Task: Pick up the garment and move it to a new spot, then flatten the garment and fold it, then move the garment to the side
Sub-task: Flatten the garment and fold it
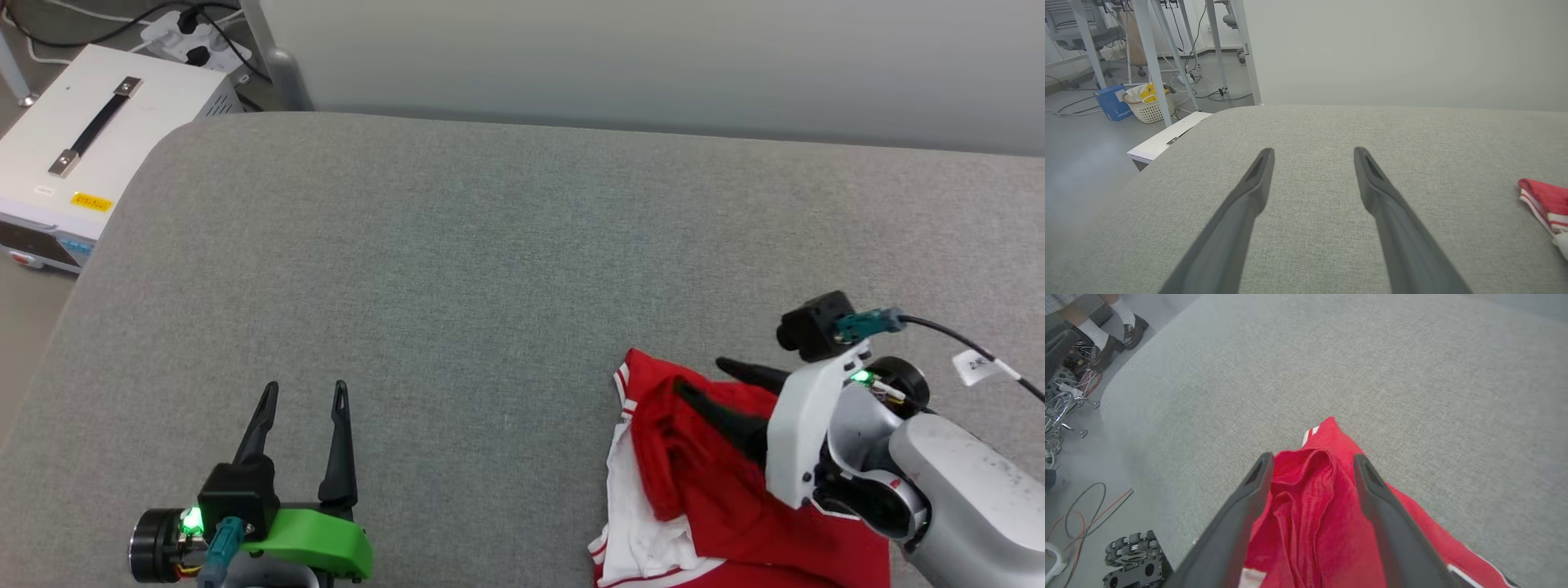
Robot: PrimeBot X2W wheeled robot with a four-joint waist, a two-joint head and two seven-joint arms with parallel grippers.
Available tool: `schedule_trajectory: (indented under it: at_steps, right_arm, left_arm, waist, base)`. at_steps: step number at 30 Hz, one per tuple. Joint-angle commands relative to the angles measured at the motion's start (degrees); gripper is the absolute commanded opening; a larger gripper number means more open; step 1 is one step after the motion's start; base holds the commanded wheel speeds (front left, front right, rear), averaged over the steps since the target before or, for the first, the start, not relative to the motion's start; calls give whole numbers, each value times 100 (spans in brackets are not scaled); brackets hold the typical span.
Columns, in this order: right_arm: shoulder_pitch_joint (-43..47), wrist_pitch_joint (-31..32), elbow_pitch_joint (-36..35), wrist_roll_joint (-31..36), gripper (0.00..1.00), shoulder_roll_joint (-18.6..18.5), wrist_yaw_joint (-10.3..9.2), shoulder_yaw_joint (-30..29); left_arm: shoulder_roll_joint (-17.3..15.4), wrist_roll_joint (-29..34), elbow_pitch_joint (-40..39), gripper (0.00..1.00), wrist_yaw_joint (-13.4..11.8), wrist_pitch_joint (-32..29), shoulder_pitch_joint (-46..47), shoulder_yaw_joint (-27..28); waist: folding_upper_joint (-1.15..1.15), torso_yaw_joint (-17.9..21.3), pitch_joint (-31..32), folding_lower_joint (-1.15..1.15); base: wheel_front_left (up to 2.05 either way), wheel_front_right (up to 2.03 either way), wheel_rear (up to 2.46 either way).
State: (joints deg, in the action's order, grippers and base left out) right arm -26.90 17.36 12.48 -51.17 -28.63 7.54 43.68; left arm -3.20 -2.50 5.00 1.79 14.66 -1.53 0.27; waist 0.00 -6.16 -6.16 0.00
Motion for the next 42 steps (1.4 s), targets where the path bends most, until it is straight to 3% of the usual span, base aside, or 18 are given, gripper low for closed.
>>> schedule_trajectory:
  at_steps: [1,7,16,24,31,42]
  right_arm:
    - [114,-297,-126,65,100,-110,-5,-126]
    - [431,-1655,-250,962,100,-299,-5,-980]
    - [1231,-3112,-78,2861,100,351,-5,-2837]
    - [2114,-3233,-843,3822,100,1344,-5,-3886]
    - [2984,-3235,-1339,3994,100,1975,-5,-4260]
    - [3546,-3236,-1428,4098,100,2308,-5,-4443]
  left_arm:
    - [32,22,5,100,12,34,-91,15]
    - [32,25,0,100,18,34,-216,69]
    - [28,58,-13,100,44,34,-309,131]
    - [28,72,-79,100,87,34,-358,127]
    - [29,59,-112,100,113,34,-423,95]
    - [29,60,-163,100,128,34,-530,80]
  waist:
    - [0,128,133,0]
    - [0,319,281,0]
    - [0,503,398,0]
    - [0,536,485,0]
    - [0,495,575,0]
    - [0,517,672,0]
  base:
    - [0,0,0]
    - [0,0,0]
    - [0,0,0]
    - [0,0,0]
    - [0,0,0]
    - [0,0,0]
